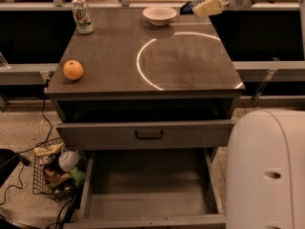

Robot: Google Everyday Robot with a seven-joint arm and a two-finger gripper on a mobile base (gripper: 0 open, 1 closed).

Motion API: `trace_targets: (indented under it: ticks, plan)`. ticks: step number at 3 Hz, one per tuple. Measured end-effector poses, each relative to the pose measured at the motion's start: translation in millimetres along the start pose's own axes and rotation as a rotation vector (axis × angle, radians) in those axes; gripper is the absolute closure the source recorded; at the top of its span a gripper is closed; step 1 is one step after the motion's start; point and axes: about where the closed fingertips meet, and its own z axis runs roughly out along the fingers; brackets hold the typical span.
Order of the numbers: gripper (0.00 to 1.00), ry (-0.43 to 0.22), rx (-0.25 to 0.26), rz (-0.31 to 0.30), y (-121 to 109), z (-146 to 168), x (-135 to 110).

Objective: Move rxbar blueberry near 7up can

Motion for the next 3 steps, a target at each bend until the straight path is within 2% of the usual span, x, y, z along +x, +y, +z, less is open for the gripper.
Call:
trace_targets:
  ticks: [1, 2, 3]
  plan:
    - [1.00, 0.006, -0.021, -0.007, 5, 24, -12]
    - [1.00, -0.035, -0.080, 0.003, 17, 64, -13]
    - [1.00, -0.035, -0.080, 0.003, 17, 65, -13]
